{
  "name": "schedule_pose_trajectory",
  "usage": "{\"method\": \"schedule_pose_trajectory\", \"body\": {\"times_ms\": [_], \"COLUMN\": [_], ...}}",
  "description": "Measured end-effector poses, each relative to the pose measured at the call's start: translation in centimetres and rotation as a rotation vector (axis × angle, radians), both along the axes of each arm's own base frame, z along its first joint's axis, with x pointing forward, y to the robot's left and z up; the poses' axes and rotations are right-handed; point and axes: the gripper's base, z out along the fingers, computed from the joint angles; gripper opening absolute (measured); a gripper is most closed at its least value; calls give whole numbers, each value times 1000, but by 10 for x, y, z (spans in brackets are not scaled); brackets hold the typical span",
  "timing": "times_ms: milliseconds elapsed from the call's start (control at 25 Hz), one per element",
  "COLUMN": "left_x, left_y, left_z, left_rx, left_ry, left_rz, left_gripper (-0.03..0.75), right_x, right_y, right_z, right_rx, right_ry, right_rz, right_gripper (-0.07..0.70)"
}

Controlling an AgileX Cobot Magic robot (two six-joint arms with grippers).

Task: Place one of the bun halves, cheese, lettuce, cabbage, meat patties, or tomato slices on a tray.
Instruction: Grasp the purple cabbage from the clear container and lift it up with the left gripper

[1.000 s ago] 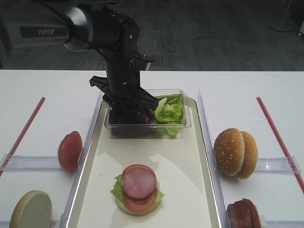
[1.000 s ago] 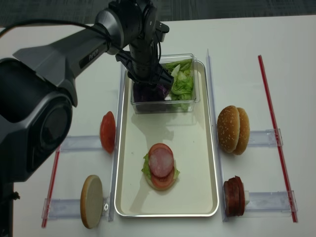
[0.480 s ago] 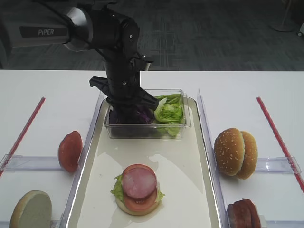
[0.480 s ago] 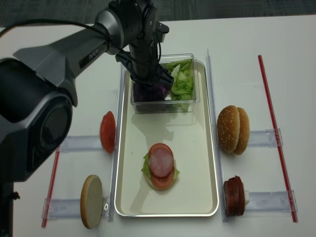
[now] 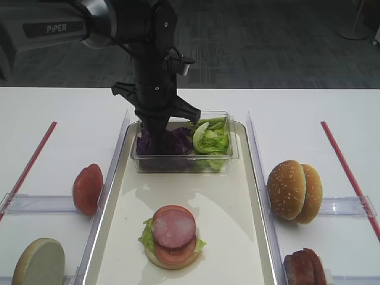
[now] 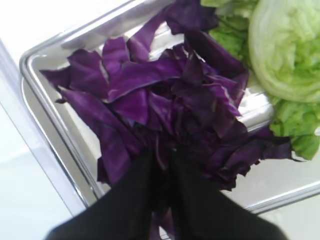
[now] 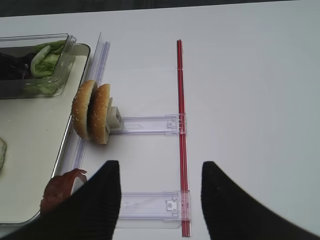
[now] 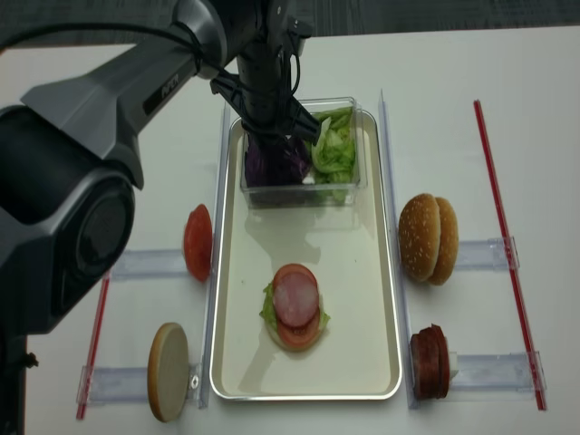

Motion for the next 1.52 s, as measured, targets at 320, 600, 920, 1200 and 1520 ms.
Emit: {"method": "schedule_pose_trajectory", "body": {"times_ms": [320, 600, 920, 1200, 1520], "left_x": [0, -2, -8, -11, -17], "left_y": [0, 1, 4, 6, 7], "left_z": [1, 15, 39, 51, 68], "left_rx": [2, -12, -31, -42, -77], "left_ry": [2, -21, -65, -88, -105], "left_rz": [-17, -17, -47, -52, -63], "left_gripper": [55, 55, 55, 55, 55], "right_x": [0, 0, 0, 0, 0], "right_y": [0, 0, 0, 0, 0], "right_z": [0, 0, 0, 0, 0], "right_rx": [0, 1, 1, 1, 1], "right_ry": [0, 0, 4, 4, 4], "right_rz": [0, 0, 0, 0, 0], "right_gripper": [400, 400, 400, 400, 400]}}
